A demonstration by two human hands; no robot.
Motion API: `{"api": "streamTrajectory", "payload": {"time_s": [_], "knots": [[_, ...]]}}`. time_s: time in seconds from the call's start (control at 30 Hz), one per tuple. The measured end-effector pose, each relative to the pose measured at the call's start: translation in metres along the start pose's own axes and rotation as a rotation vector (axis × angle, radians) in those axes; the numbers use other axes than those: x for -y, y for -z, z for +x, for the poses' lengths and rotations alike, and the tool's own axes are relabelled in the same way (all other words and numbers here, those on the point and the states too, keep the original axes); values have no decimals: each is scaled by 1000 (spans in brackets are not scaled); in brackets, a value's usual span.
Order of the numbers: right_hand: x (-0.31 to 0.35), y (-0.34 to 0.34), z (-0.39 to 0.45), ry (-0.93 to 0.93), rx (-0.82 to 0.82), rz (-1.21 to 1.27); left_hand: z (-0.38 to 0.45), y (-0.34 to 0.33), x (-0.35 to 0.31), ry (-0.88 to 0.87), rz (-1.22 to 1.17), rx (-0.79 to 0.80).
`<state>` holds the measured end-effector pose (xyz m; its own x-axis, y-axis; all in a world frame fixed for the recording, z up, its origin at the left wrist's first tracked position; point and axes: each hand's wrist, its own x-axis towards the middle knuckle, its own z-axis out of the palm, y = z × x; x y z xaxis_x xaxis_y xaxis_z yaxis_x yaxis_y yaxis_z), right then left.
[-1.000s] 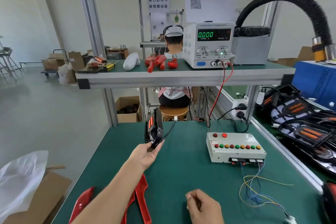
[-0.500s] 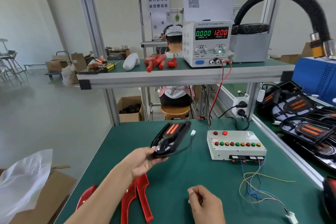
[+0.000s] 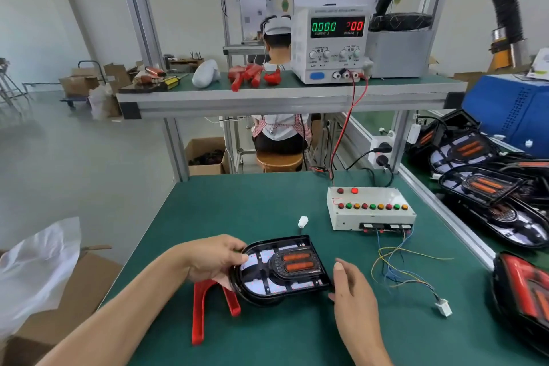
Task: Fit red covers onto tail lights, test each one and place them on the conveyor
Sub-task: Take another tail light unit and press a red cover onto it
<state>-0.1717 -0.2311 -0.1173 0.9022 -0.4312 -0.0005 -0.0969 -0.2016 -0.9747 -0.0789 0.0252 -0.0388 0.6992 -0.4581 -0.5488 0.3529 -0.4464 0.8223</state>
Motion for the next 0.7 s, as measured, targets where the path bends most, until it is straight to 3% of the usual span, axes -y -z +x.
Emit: {"api": "streamTrajectory", "payload": {"time_s": [0.13,0.23,0.43,0.63,0.7], "knots": [[-1,25,-10,77,79,-171,-1,-22,1,6,114,170],[-2,41,-20,74,116,-225,3,-39,1,-19,179,190],[-6,58,-36,63,62,-206,7,-63,5,-56,381,45],[-9,56,-42,59,56,-169,-5,-71,14,-88,818,-129],[-11,55,-42,45,47,-167,-12,-72,22,-133,851,-228]]}}
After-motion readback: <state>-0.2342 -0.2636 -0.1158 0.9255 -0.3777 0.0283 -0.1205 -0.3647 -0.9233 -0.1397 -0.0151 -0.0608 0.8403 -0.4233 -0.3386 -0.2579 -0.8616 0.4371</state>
